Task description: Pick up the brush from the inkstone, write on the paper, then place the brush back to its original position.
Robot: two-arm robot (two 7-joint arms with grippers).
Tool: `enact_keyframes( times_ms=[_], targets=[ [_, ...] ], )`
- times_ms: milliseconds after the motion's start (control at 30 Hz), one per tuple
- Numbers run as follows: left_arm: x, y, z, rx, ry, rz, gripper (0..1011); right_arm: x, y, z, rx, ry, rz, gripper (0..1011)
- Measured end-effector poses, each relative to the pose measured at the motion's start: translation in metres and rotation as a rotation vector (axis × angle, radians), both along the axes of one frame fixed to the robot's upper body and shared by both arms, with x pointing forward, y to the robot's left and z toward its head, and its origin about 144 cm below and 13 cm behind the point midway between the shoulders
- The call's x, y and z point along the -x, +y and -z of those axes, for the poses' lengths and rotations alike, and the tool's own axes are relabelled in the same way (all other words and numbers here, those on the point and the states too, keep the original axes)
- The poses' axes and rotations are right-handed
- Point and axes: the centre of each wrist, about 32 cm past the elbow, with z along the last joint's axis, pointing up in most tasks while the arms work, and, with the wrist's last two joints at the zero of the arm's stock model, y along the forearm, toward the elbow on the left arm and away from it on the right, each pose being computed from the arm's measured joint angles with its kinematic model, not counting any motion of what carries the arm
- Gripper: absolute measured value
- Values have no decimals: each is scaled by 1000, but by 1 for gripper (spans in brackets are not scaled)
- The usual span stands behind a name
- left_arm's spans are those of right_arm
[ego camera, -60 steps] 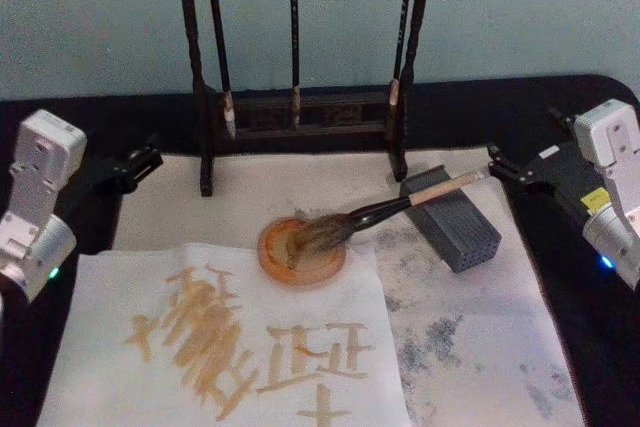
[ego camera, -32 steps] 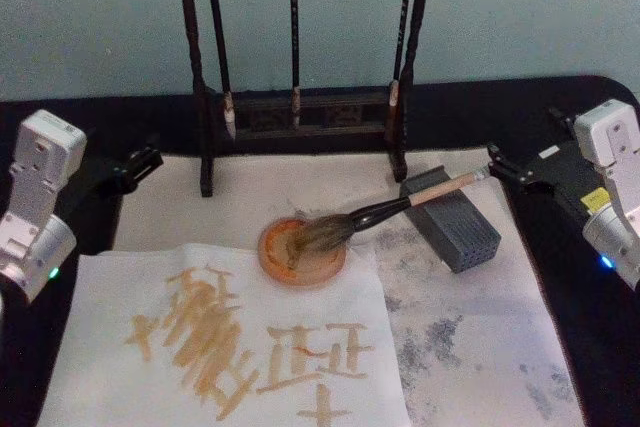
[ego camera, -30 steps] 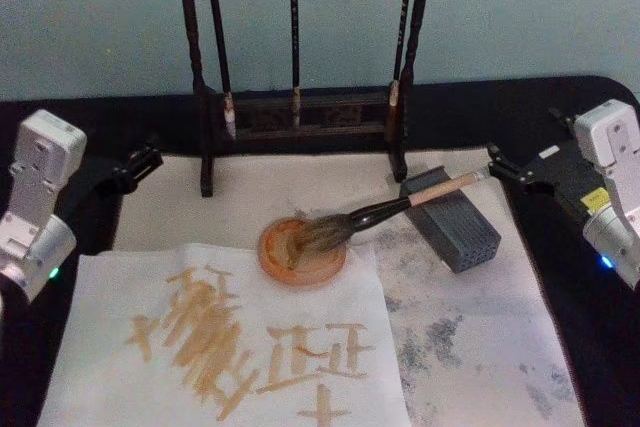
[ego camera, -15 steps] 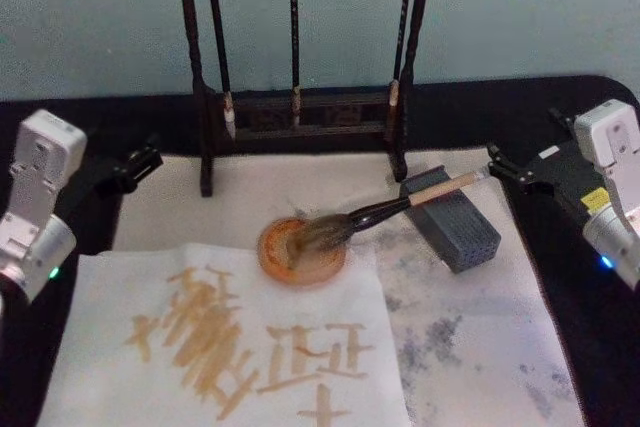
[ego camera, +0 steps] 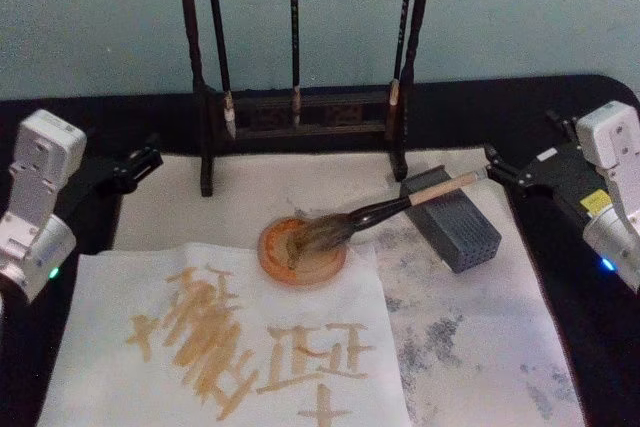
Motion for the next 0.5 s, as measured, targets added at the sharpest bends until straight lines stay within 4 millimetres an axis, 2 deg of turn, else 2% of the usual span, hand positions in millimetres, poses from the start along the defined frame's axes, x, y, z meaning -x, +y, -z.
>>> enact_keyframes(
  times_ms=[500],
  targets=[
    [0,0,0,0,0,0,1002,22,-12,-4,-133,36,-64,1006]
  ],
)
